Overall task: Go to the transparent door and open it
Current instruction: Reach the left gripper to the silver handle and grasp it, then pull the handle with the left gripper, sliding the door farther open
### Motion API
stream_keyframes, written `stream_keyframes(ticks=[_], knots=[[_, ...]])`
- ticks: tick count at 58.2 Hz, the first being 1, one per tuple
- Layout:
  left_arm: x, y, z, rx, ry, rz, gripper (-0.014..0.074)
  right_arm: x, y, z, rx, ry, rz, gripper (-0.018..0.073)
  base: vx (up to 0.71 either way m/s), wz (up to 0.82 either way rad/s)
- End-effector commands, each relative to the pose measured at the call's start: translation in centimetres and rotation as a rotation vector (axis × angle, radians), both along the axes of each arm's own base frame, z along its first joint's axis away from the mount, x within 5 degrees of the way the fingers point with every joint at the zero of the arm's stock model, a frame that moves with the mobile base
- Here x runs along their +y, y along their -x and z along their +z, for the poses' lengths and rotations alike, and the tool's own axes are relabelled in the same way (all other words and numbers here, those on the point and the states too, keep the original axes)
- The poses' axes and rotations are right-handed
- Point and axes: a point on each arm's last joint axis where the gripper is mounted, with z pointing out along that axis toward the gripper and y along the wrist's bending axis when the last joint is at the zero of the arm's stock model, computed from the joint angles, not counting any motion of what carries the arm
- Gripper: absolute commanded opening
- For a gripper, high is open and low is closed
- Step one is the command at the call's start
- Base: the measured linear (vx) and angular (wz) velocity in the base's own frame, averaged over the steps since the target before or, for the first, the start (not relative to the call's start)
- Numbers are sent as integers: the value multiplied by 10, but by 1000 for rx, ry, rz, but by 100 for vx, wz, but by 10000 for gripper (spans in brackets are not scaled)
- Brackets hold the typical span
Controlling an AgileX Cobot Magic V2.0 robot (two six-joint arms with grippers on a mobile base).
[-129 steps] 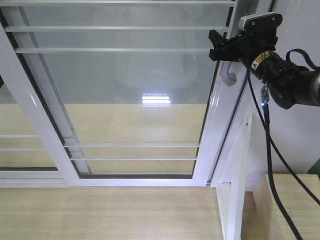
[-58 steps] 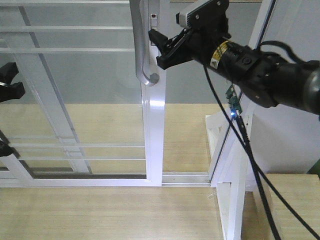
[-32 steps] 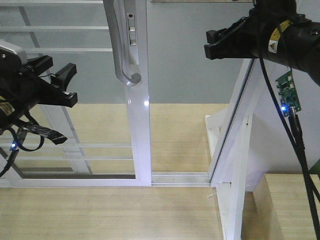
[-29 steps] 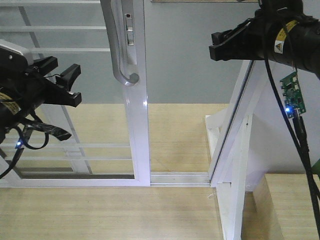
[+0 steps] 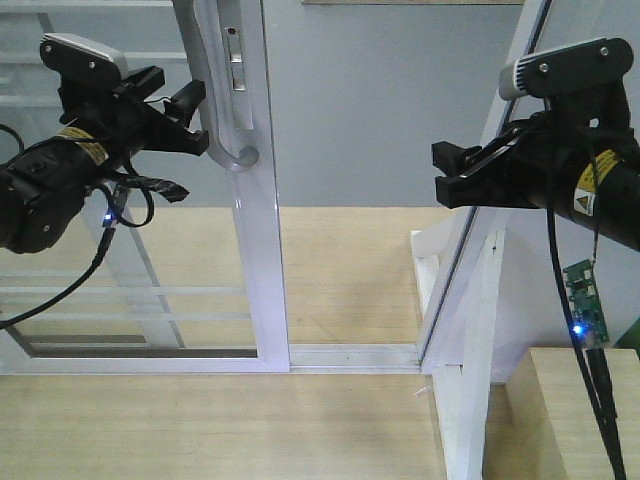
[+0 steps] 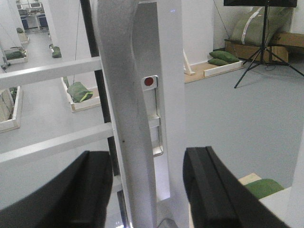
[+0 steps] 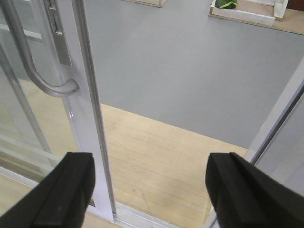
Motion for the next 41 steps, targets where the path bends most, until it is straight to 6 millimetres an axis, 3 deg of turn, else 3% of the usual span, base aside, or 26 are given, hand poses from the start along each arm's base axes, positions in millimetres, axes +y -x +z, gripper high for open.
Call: stream_keyframes(ticks=[1,20,41], knots=[[-7,-9,32,-148,73,-19,467,1,2,23,-116,-46,31,542,0,0],[-16,-51,26,-170,80,-1,467,0,2,21,-101,-34,24,542,0,0],[-4,-59,21,-185,30,109,467,-1,2,20,-110,10,33,542,0,0]])
